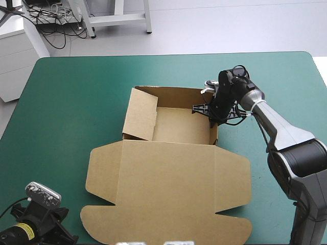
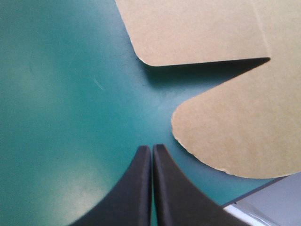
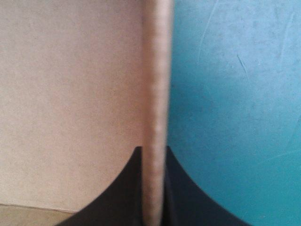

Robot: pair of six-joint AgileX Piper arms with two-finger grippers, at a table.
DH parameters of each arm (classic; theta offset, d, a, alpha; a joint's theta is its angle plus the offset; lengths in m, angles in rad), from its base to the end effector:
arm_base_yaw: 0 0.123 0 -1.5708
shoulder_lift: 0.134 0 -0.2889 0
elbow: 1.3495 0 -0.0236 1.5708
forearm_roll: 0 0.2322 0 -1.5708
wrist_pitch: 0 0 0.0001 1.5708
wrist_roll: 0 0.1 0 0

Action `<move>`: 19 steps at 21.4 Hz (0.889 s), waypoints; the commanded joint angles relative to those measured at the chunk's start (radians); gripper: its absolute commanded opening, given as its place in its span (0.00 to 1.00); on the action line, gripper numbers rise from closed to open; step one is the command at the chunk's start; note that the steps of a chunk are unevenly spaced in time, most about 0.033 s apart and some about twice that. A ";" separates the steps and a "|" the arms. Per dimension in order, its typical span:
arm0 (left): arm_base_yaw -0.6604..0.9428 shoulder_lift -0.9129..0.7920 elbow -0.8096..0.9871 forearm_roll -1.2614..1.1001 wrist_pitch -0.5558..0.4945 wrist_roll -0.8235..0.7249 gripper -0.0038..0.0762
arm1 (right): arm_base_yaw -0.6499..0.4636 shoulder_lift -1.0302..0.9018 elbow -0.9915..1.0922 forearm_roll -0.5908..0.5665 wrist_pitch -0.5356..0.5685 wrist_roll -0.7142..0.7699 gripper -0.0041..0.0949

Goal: Fold the box

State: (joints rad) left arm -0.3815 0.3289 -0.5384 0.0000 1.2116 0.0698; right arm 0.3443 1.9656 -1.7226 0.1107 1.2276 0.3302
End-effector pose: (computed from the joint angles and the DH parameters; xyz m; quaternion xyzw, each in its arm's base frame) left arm 0.0163 -0.0065 0.2632 0.2118 0.9227 -0.0500 0.3182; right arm 0.3706 0.1439 0.2620 0.0066 0.9942 0.0815 0.0705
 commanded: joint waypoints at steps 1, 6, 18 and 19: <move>-0.001 0.006 -0.016 -0.019 -0.052 -0.013 0.04 | -0.036 -0.073 -0.027 -0.025 0.026 -0.013 0.04; -0.001 0.006 -0.006 -0.019 -0.050 -0.013 0.04 | -0.246 -0.155 -0.027 -0.087 0.026 -0.085 0.04; -0.001 0.006 -0.006 -0.025 -0.054 -0.013 0.04 | -0.895 -0.125 -0.115 -0.142 0.009 -0.199 0.04; -0.001 0.006 -0.006 -0.025 -0.054 -0.013 0.04 | -0.910 -0.118 -0.124 -0.142 0.009 -0.199 0.04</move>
State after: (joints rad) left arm -0.3815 0.3225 -0.5219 -0.0139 1.2046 0.0637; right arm -0.5106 1.8830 -1.7839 -0.0376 1.2393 0.1399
